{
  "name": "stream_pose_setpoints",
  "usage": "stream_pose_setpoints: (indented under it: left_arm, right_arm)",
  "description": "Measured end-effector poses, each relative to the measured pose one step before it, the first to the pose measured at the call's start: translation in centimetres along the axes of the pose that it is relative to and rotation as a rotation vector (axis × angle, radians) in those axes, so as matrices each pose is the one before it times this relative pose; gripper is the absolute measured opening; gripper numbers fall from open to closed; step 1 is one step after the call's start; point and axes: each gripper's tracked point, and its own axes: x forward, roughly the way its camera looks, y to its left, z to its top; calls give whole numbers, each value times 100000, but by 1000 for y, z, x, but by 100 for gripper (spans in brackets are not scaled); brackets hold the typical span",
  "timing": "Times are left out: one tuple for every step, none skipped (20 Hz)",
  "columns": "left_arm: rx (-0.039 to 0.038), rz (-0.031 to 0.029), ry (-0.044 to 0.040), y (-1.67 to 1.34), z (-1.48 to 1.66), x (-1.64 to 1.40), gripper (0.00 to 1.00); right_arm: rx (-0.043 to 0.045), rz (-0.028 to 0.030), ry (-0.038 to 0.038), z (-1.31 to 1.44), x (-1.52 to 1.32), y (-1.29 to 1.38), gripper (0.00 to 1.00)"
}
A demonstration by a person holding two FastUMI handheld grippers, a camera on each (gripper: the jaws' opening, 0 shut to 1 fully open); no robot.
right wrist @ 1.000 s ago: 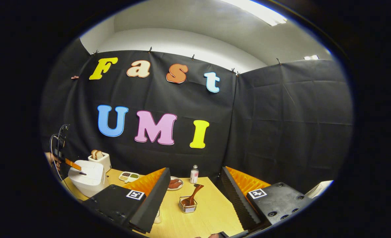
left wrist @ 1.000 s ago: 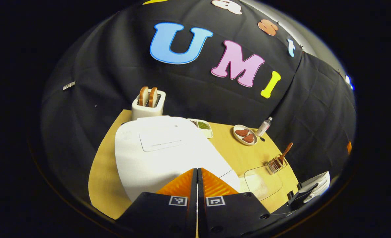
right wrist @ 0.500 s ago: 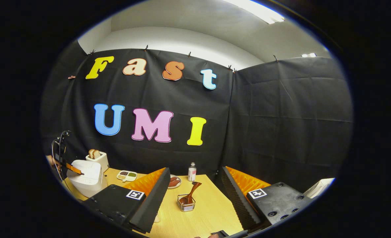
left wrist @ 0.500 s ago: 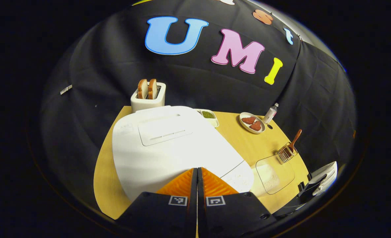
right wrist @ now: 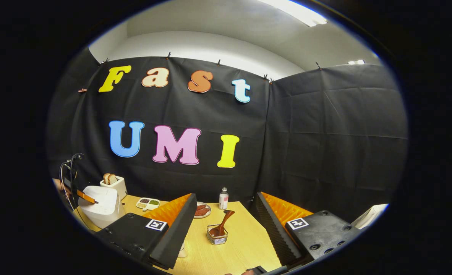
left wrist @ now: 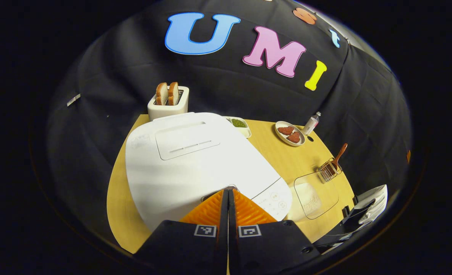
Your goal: Close the left gripper, press the button to open the rice cooker; take a wooden spoon from the chopstick holder with the right hand, scoop a spoonful of rice and pour it into the rice cooker, then put the wooden spoon back into the chopstick holder.
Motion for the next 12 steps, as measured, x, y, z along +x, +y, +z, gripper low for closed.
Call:
stream_pose_setpoints:
  left_arm:
    - [-157, -356, 1421, 43, -171, -15, 7]
    - [478, -48, 1818, 59, 20, 24, 7]
    - [1731, -60, 1721, 111, -60, 161, 7]
    - [2091, -36, 1169, -8, 87, -15, 7]
    - [1464, -158, 1318, 20, 37, 39, 7]
    - [1405, -109, 1162, -60, 144, -99, 7]
    - [1585, 308, 224, -1, 109, -149, 7]
    - [2130, 871, -2086, -42, 578, -309, 7]
    - [2147, 1035, -3208, -36, 846, -259, 7]
    - [2497, 2562, -3978, 146, 1023, -568, 7]
    - [2497, 1609, -5305, 100, 1342, -577, 7]
    - [2782, 2463, -5552, 230, 1541, -879, 7]
  right_arm:
    - [411, -269, -504, 154, -85, -69, 98]
    - [324, -340, -418, 177, -94, 8, 98]
    - [184, -513, -218, 111, -201, -88, 98]
    - [127, -311, -33, -80, -173, -96, 98]
    - [-2, -185, 87, -56, -174, -60, 98]
    - [-238, 1, 54, -46, -164, 57, 98]
    - [-458, -94, -174, 53, -150, -11, 98]
    - [-397, 109, 22, -19, -43, -11, 98]
    - [-153, 106, 182, 7, -15, -2, 98]
    - [-41, 250, -209, 95, -146, 16, 98]
    - [-167, 19, -447, 237, -146, -2, 98]
    - [-294, -74, -689, 183, -37, -112, 98]
